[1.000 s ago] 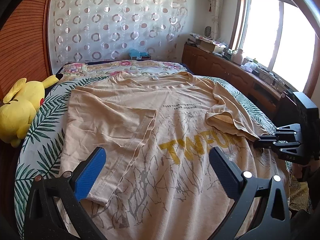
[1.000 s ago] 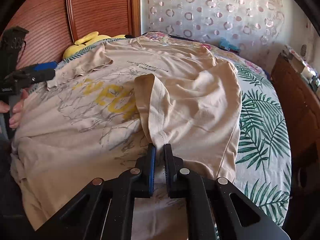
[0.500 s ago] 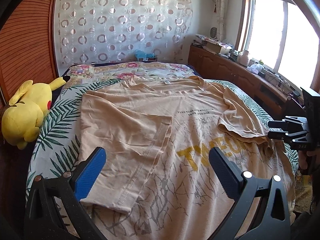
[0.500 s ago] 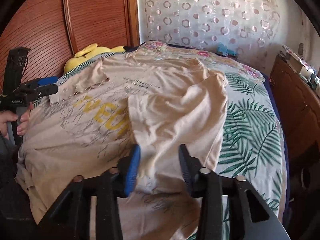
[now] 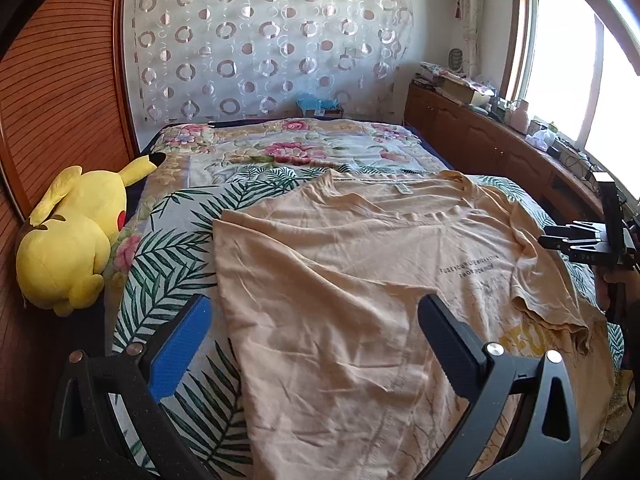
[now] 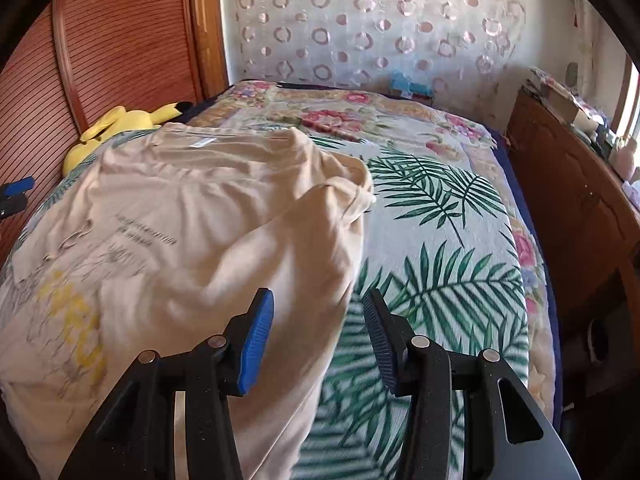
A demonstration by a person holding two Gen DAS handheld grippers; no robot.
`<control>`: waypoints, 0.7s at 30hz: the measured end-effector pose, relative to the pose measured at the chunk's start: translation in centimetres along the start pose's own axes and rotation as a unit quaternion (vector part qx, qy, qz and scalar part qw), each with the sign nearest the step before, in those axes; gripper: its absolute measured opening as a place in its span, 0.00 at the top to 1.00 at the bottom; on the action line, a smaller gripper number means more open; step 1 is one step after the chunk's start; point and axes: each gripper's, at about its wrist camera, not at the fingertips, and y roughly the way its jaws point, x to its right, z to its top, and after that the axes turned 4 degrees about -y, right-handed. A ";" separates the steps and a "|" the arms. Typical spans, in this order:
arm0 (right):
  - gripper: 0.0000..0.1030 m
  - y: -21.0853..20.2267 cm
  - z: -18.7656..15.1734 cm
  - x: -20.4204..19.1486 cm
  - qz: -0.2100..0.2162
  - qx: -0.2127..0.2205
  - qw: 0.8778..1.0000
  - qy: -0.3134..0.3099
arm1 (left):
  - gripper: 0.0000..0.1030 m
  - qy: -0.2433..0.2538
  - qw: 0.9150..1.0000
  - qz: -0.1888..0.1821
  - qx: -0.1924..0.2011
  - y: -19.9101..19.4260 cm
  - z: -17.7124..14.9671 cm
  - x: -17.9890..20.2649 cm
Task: Fold small clothes
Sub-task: 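Move the left gripper toward the shirt hem while the right gripper withdraws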
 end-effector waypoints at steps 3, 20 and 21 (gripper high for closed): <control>0.53 1.8 1.3 0.6 0.009 -0.007 1.000 0.006 | 0.00 -0.008 1.000 0.008 -0.008 1.4 0.8 -1.3; 0.53 5.7 4.0 1.8 0.022 0.000 1.000 -0.015 | 0.00 -0.015 0.997 0.048 -0.059 8.6 3.8 -5.7; 0.53 5.5 4.0 1.8 0.025 0.000 0.999 -0.021 | 0.00 -0.012 0.997 0.050 -0.061 8.8 3.8 -5.8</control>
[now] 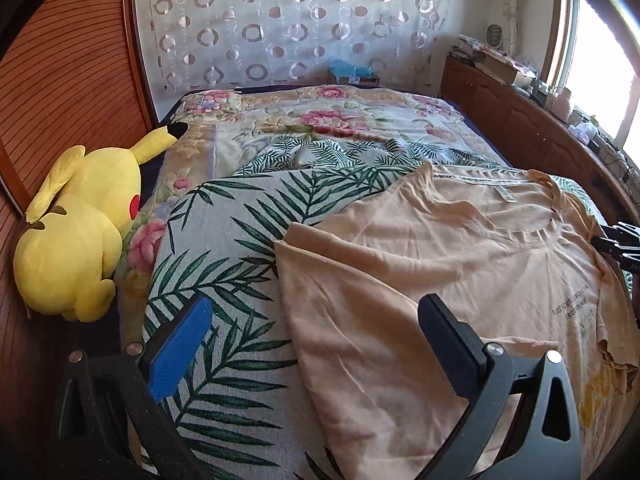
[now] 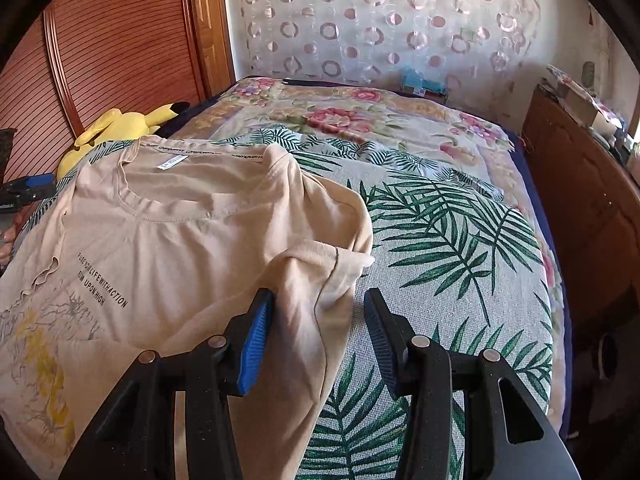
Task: Fold small clothes
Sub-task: 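Move the left gripper toward the shirt hem while the right gripper withdraws, then close the right gripper on the shirt hem while the left gripper grasps the hem beside it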
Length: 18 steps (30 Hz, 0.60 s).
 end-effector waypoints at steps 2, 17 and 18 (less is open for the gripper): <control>0.64 -0.1 0.1 -0.2 0.014 0.000 1.000 -0.011 | 0.00 0.003 1.000 0.000 -0.004 0.4 0.0 0.0; 0.95 -0.5 -0.4 2.5 -0.012 0.003 1.000 0.023 | 0.00 0.008 0.999 0.004 -0.032 2.0 -0.3 0.3; 0.95 -0.3 -0.4 2.5 -0.013 0.001 1.000 0.023 | 0.00 0.010 0.999 0.005 -0.033 2.0 -0.3 0.4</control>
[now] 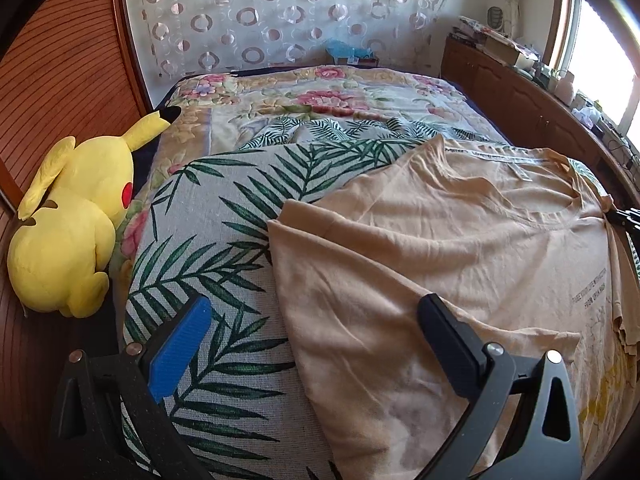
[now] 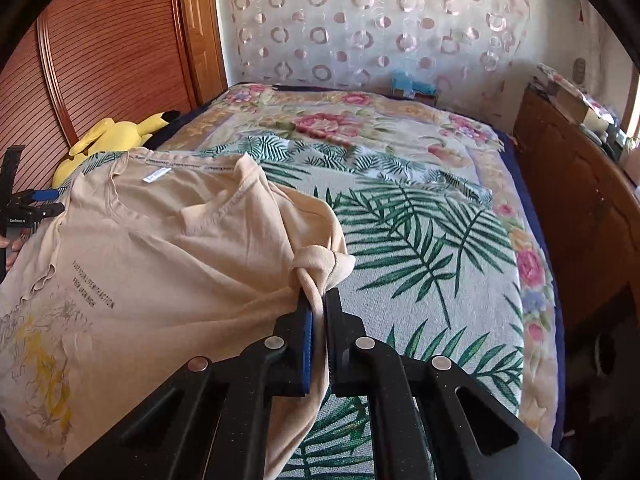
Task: Fold small clothes
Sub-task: 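Close the right gripper on the shirt hem while the left gripper grasps the hem beside it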
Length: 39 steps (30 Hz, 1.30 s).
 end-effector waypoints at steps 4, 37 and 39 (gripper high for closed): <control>0.95 0.3 0.2 0.0 0.003 0.003 1.000 0.004 | 0.00 0.000 1.000 -0.001 0.000 0.0 0.0 0.1; 0.64 0.9 0.8 -1.1 0.002 0.000 1.000 -0.013 | 0.68 -0.038 0.997 -0.070 0.011 0.4 2.2 -2.0; 0.64 1.1 0.9 -1.1 0.003 0.001 1.000 -0.009 | 0.73 -0.032 0.997 -0.068 0.011 0.3 2.1 -1.7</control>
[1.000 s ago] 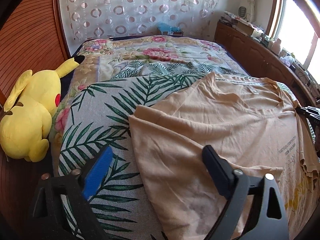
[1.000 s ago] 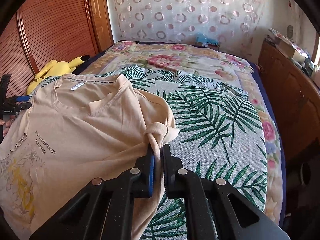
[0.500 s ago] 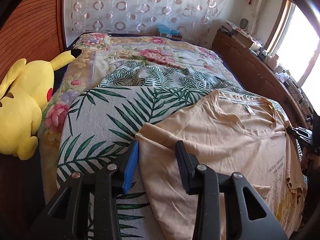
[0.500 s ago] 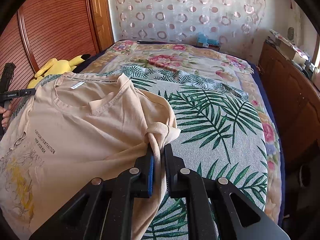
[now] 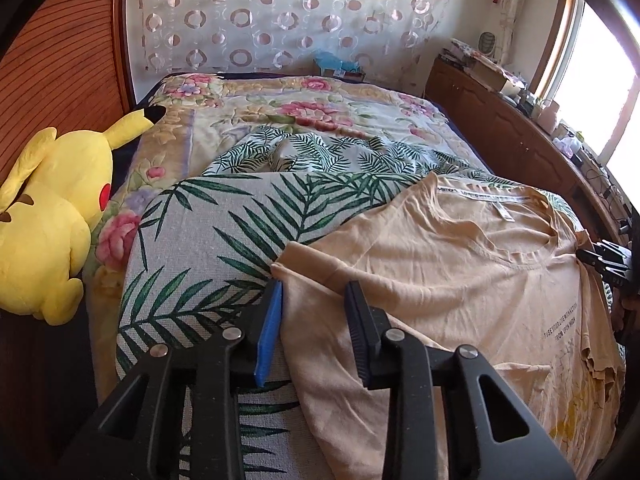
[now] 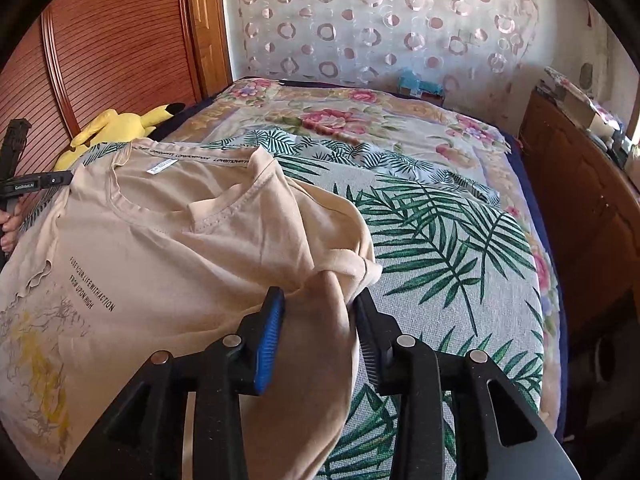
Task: Fold small clothes
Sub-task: 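Close the right gripper on the shirt hem while the left gripper grasps the hem beside it, then lift the held hem high above the bed with both grippers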
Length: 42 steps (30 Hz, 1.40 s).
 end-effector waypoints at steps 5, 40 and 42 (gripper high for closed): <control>0.94 0.0 0.2 -0.7 -0.002 0.001 1.000 -0.008 | 0.93 0.010 1.000 -0.016 -0.005 -0.4 -0.3 1.1; 0.95 -22.4 -19.1 -8.3 0.023 0.103 0.994 0.006 | 0.94 0.014 0.991 -0.056 0.118 -20.5 -17.9 5.1; 0.95 -22.8 -19.1 -8.4 0.027 0.101 0.994 0.012 | 0.94 0.000 0.990 -0.067 0.123 -21.2 -18.3 4.4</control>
